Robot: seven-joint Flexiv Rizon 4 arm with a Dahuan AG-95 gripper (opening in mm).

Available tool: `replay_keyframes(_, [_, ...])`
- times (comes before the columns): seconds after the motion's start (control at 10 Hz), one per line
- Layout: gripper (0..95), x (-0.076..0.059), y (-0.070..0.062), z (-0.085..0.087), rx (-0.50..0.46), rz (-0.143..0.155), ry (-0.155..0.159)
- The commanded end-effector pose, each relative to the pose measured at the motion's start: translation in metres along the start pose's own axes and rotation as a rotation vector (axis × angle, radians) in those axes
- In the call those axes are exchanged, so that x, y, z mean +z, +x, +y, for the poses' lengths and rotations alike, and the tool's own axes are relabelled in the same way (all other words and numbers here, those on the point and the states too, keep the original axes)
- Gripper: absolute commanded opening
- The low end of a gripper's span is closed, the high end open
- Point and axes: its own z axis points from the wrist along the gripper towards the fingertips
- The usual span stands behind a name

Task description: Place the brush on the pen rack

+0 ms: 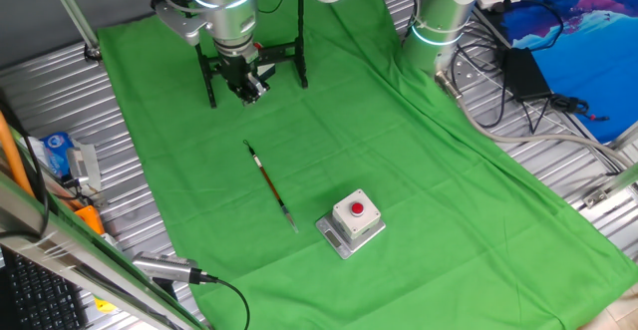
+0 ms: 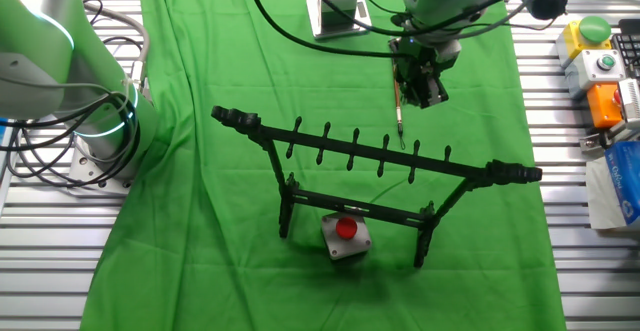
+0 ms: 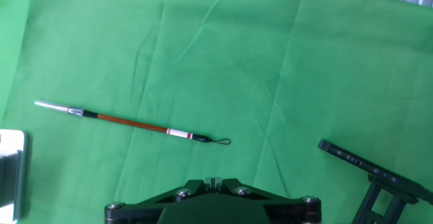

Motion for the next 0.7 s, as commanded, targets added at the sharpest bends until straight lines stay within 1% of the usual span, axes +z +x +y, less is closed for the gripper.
replay_keyframes(0.1, [0.0,0.0002,-0.0013,0.0004,0.031,-0.002,0.002])
replay_keyframes(0.3, [0.0,0.0002,-0.0013,0.0004,0.026,0.006,-0.001])
replay_keyframes(0.4, [0.0,0.0002,-0.0013,0.0004,-0.019,0.001,-0.008])
replay_keyframes(0.5, [0.0,0.0002,-0.0013,0.0004,-0.050,-0.012,-0.012])
replay_keyframes(0.6, [0.0,0.0002,-0.0013,0.0004,-0.050,-0.011,-0.012])
replay_keyframes(0.7, [0.0,0.0002,-0.0013,0.0004,-0.084,0.000,-0.004])
